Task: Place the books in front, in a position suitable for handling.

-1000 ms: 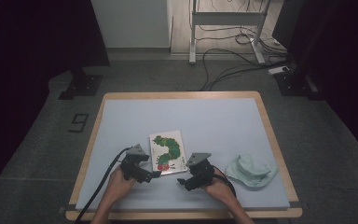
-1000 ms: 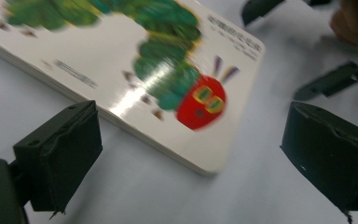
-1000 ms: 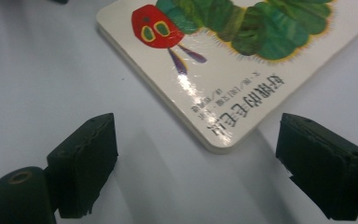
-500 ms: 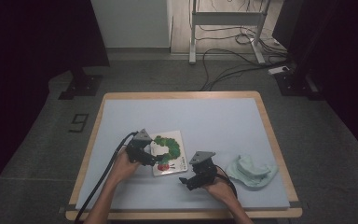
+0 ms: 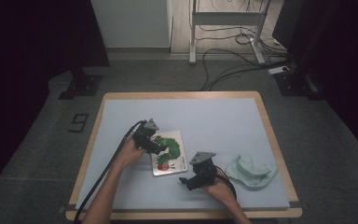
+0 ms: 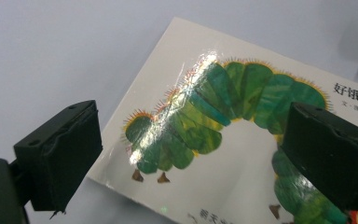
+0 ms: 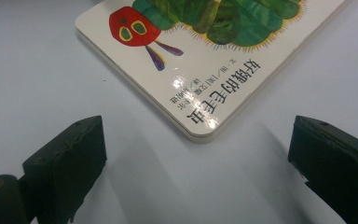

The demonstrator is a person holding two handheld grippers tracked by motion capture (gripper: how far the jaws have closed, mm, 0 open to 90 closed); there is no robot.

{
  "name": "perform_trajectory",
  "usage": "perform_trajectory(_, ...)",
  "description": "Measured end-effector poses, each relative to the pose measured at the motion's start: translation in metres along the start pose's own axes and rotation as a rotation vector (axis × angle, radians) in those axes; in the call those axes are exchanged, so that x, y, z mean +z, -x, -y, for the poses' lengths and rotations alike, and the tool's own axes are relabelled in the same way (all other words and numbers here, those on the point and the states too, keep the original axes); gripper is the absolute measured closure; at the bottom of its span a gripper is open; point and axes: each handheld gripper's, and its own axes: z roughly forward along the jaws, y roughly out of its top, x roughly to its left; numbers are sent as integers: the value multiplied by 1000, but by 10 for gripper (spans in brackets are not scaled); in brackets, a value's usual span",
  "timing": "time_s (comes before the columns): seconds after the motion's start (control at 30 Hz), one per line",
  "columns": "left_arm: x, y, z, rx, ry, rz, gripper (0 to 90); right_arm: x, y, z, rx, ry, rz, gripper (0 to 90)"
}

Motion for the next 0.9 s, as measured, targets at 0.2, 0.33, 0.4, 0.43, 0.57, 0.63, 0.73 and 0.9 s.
perform_trajectory(0.2,9,-14,-6,-9,-23,13,42,-1,1,-2,7,2,11,44)
perform_trajectory(0.33,17,-20,-5,-25,-15,21,38,0,1,-5,7,9,15,46)
perform_trajectory(0.4,22,-23,-2,-27,-31,26,36,0,0,-5,4,7,17,46)
perform_trajectory(0.43,24,-24,-1,-34,-32,35,30,1,0,-6,3,9,22,47)
perform_trajectory(0.57,26,-27,2,-52,-13,71,18,3,0,-7,-5,0,33,47)
perform_trajectory(0.63,28,-26,3,-58,-12,98,18,5,0,-7,-3,-6,40,47)
perform_trajectory(0.73,31,-23,3,-59,-7,134,17,8,1,-8,-2,-11,51,47)
perform_trajectory(0.9,33,-20,4,-58,3,136,0,13,2,-10,-4,-32,58,37)
